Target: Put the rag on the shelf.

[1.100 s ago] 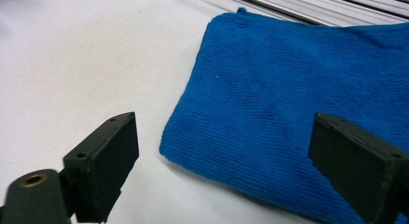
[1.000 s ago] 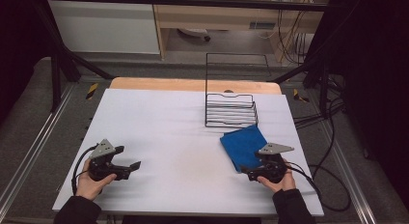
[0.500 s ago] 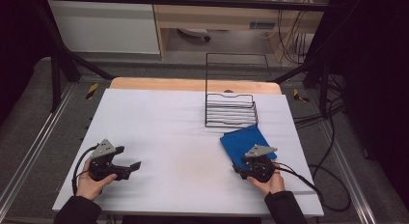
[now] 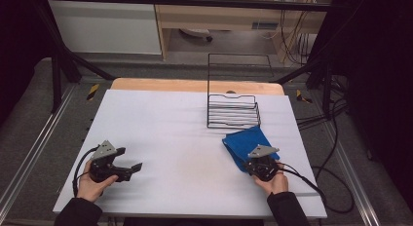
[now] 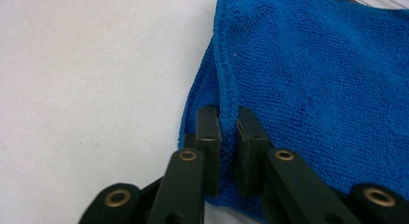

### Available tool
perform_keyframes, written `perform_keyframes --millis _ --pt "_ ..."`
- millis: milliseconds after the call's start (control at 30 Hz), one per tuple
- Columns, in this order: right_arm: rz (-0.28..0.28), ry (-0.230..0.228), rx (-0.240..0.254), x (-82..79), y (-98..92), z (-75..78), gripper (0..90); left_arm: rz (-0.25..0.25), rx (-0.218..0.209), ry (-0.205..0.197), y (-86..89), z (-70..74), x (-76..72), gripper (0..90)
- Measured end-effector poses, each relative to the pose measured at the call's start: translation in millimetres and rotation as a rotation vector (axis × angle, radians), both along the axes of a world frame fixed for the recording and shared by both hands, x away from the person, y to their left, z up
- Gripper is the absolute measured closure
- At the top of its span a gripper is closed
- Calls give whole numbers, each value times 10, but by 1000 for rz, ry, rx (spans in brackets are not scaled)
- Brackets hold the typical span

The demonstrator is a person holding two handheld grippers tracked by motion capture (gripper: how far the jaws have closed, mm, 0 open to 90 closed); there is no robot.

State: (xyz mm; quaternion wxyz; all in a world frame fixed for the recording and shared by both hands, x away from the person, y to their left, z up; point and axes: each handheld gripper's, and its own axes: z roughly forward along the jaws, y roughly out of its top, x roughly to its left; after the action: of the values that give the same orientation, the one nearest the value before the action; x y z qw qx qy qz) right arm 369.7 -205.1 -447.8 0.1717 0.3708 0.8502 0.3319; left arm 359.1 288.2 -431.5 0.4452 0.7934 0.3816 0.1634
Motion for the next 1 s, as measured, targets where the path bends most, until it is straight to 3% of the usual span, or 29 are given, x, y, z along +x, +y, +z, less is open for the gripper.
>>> perform_keyframes --millis 333,533,600,700,800,833,867,1000 --pt "3 34 68 -3 -34 89 864 0 2 0 6 2 4 71" --pt "41 55 101 -103 18 206 864 1 3 -4 6 6 1 71" --pt "43 76 82 -131 30 193 863 0 1 -3 4 8 -2 71" --pt "29 85 17 -143 35 148 853 0 4 -6 4 8 -1 71" --pt "23 90 17 -132 46 122 831 0 7 -5 4 6 0 71" --pt "28 87 25 -128 65 101 769 1 6 -6 4 8 -1 71" --pt "28 87 25 -128 65 101 769 1 6 -6 4 8 -1 71" --pt "47 48 128 -124 68 170 578 0 5 1 -10 1 4 71"
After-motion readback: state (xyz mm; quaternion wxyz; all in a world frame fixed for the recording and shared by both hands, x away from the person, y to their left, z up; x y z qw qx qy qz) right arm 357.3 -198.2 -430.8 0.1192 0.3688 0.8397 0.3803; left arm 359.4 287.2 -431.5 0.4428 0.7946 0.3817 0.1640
